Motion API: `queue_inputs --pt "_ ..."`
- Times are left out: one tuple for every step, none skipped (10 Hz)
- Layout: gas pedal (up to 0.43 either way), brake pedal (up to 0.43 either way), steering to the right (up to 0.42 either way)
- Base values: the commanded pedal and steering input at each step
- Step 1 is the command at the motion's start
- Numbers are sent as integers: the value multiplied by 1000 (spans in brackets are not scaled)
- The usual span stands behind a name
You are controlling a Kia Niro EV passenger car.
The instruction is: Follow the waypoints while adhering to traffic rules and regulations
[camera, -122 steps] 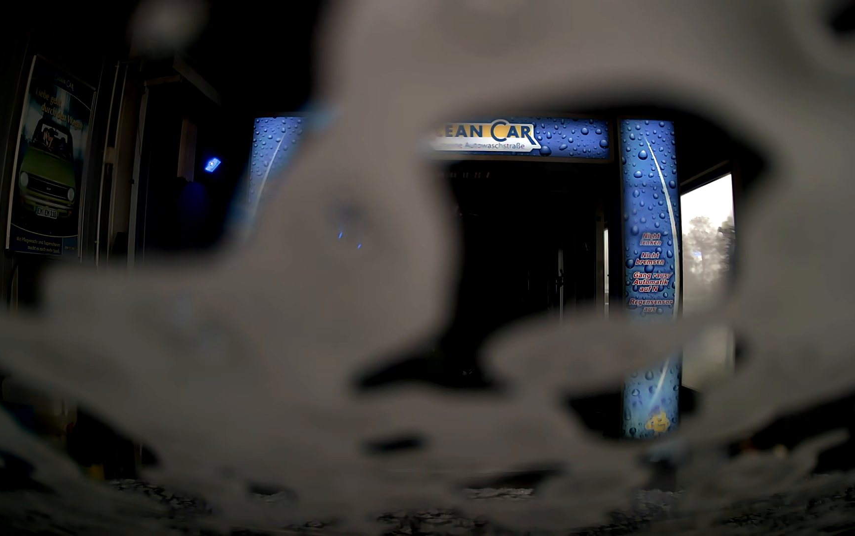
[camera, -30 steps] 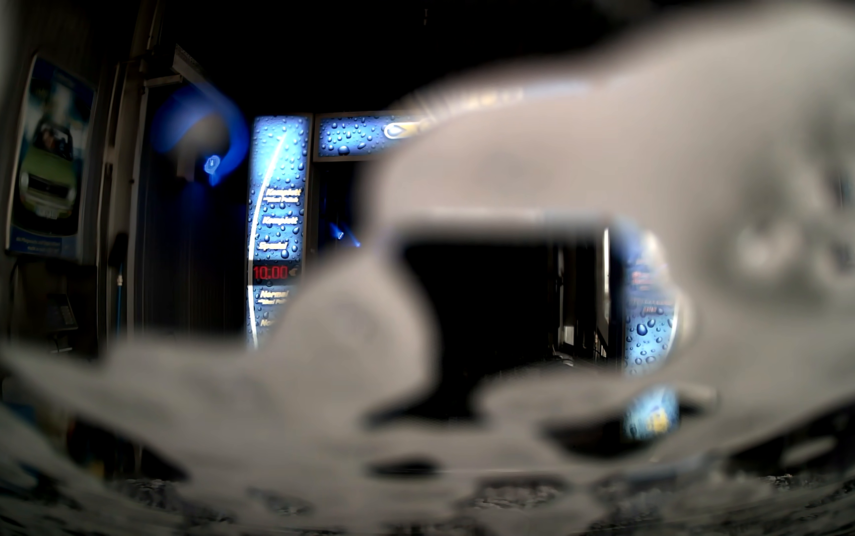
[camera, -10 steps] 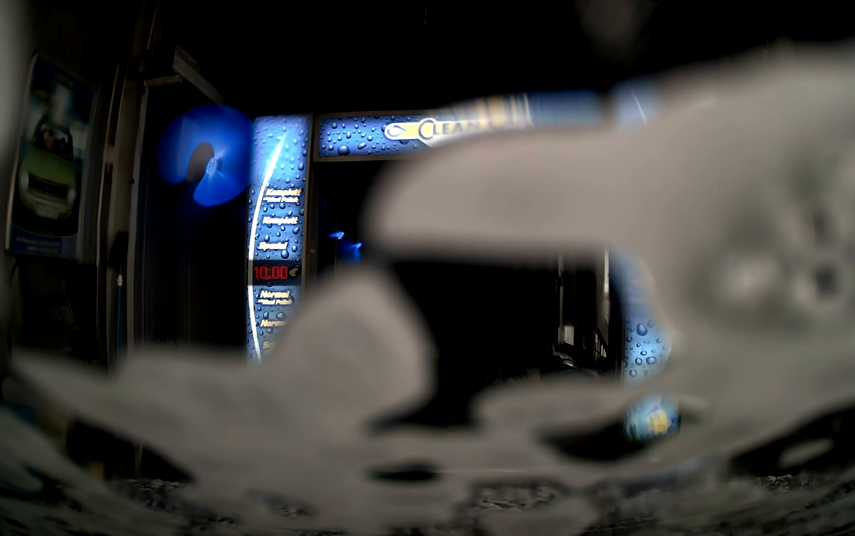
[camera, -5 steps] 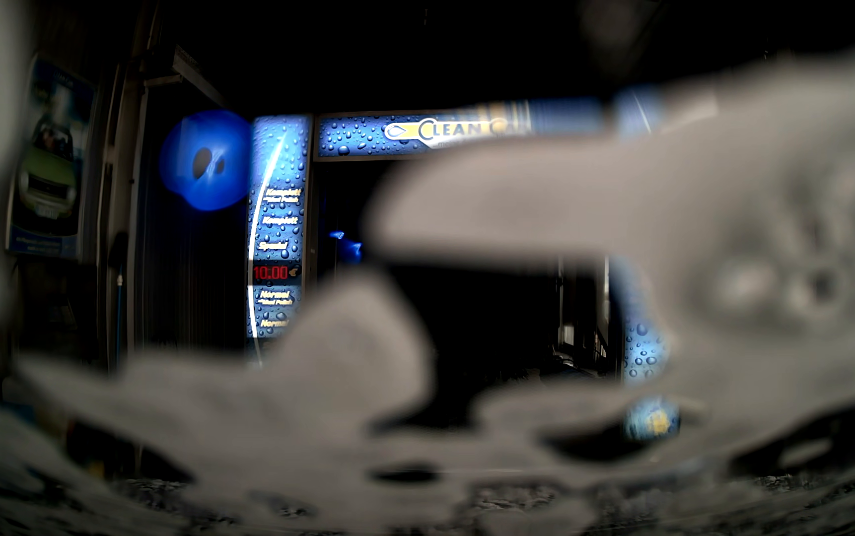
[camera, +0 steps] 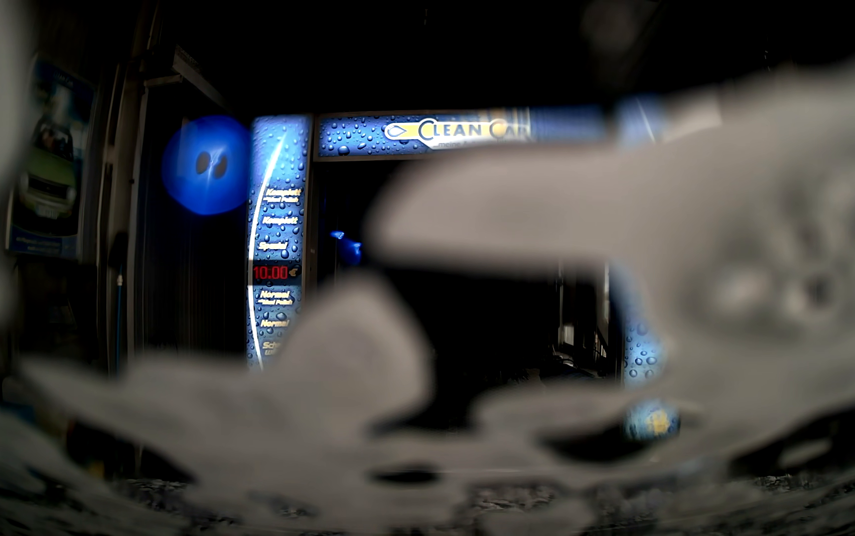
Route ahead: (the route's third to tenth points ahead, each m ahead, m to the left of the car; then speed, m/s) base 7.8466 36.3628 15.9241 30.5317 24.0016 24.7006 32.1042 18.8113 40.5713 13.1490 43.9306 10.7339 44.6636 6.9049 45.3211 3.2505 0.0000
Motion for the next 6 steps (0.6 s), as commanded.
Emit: queue_inputs --pt "0 0 -14" --pt "0 0 -14" --pt "0 0 -14" --pt "0 0 -14" --pt "0 0 -15" --pt "0 0 -14"
